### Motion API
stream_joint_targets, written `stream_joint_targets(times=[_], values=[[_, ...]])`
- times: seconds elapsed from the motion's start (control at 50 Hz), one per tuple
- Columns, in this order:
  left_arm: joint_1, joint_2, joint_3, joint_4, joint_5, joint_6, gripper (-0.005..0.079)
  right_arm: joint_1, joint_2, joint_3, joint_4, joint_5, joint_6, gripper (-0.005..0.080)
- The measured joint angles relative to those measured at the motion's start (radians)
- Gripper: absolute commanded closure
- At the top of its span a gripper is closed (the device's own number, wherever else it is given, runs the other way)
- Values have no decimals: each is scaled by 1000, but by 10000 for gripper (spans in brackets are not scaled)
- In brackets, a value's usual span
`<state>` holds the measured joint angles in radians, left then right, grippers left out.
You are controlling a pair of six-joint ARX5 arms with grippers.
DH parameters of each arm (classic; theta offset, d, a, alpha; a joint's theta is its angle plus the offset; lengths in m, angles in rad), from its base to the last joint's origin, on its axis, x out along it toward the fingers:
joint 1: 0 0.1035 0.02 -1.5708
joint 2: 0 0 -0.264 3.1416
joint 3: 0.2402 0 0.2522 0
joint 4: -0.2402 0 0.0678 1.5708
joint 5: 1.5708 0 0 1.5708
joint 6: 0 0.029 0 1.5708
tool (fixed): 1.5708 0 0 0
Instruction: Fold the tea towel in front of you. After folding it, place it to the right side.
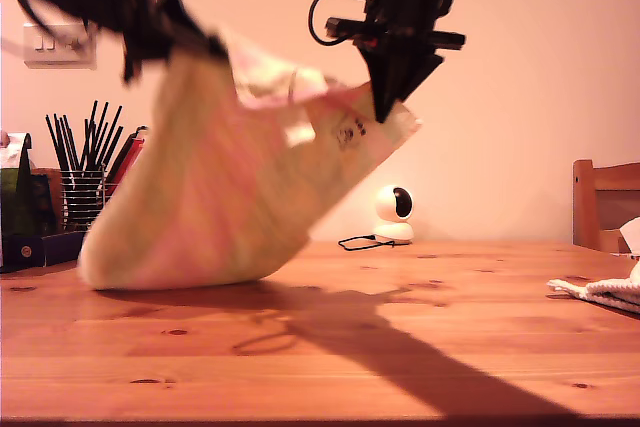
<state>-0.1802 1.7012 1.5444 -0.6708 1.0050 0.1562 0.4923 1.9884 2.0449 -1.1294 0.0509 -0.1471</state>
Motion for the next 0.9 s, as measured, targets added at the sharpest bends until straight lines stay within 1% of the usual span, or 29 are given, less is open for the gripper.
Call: stream_joint_targets(times=[0.12,0.22,0.34,0.42,0.56,0.7,0.8,0.9], values=[[-23,-74,0,-60,7,0,764,6,-93,0,-63,2,1,764],[-37,-126,0,-93,29,-18,765,7,-216,0,-85,2,1,764],[-49,-175,0,-101,58,-33,765,21,-350,10,-134,2,2,764],[-62,-203,0,-101,61,-49,765,45,-396,32,-163,6,14,764],[-79,-242,0,-115,61,-49,765,77,-405,50,-224,9,16,764],[-79,-247,0,-130,59,-53,764,79,-365,49,-228,10,20,764],[-79,-246,0,-103,27,-52,765,79,-346,47,-180,14,19,764],[-79,-242,0,-30,-58,-48,765,53,-331,47,-82,34,18,764]])
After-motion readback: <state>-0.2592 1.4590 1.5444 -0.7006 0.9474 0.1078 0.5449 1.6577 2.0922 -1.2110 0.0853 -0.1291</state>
